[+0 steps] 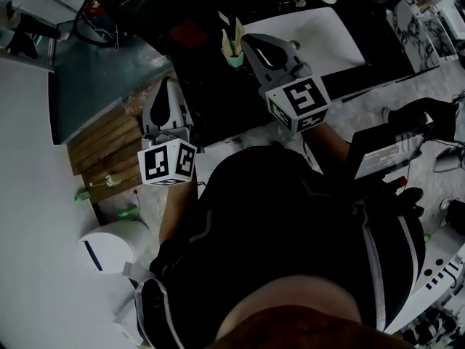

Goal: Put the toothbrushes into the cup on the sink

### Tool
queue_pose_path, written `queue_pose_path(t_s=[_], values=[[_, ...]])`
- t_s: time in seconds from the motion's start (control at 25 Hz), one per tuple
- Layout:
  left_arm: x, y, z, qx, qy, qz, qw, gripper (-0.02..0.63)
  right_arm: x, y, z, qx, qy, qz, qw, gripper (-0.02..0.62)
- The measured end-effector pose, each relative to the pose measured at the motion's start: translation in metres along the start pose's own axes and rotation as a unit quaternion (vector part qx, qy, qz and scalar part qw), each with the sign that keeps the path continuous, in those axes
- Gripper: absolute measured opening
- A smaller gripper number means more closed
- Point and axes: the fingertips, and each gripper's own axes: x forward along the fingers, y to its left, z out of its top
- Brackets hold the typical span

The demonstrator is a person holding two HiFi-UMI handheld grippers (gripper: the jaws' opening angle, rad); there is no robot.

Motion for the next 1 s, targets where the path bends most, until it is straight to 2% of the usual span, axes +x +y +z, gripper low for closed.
queue_pose_path(t_s=[0.52,1.0], values=[[0.004,-0.012,0.002,0.002,0.005,-0.029,0.9996,0.005,0.001,0.005,-0.003,0.010,0.005,0.009,1.000,0.023],[0.007,-0.019,0.003,-0.017,-0.011,-0.043,0.9989,0.005,0.000,-0.003,-0.005,0.010,0.011,0.003,1.000,0.023]])
